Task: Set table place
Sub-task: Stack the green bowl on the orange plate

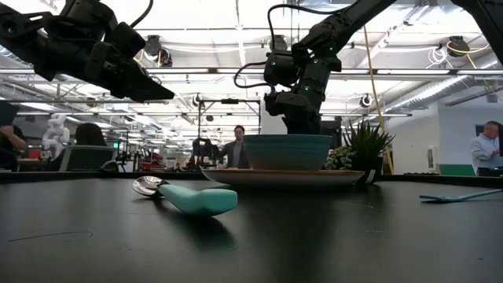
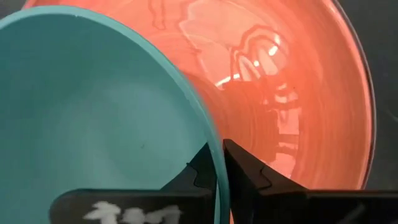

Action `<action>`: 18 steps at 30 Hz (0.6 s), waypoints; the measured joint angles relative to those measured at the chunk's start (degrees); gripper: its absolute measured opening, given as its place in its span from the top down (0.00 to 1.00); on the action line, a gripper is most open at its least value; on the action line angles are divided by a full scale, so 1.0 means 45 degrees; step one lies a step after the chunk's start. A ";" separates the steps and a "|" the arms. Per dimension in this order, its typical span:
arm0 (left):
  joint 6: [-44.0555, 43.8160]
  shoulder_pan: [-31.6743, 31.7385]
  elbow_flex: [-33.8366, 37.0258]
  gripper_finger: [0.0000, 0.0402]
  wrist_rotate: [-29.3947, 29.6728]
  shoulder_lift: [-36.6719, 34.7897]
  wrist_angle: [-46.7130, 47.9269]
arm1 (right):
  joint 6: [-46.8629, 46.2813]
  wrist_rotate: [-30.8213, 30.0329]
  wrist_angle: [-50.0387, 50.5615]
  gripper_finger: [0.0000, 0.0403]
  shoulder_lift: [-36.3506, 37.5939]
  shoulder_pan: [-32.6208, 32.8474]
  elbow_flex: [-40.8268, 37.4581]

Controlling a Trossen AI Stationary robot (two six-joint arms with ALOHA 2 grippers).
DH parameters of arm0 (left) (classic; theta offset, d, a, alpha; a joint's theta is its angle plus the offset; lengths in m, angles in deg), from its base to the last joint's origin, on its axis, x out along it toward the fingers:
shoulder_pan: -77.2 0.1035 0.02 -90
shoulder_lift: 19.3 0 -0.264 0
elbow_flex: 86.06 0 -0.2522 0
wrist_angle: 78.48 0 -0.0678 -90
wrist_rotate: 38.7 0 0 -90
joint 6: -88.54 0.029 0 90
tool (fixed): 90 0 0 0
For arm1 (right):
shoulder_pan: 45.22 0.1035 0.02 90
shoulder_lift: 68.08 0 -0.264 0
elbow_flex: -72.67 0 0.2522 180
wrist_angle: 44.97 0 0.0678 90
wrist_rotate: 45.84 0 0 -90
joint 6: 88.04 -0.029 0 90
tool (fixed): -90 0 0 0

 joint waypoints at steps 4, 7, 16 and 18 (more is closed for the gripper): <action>0.0000 0.0000 0.0000 0.99 -0.0001 0.0000 0.0000 | -0.0012 0.0000 -0.0016 0.96 0.0000 0.0000 0.0000; 0.0000 0.0000 0.0000 0.99 -0.0001 0.0000 0.0000 | 0.0005 -0.0003 -0.0021 0.94 0.0000 0.0000 0.0005; 0.0000 0.0000 0.0000 0.99 -0.0001 0.0000 0.0000 | -0.0170 -0.0011 -0.0196 0.79 0.0000 -0.0019 0.0005; 0.0000 0.0000 0.0000 0.99 0.0001 0.0003 0.0000 | -0.0174 -0.0018 -0.0486 0.77 0.0000 -0.0019 0.0000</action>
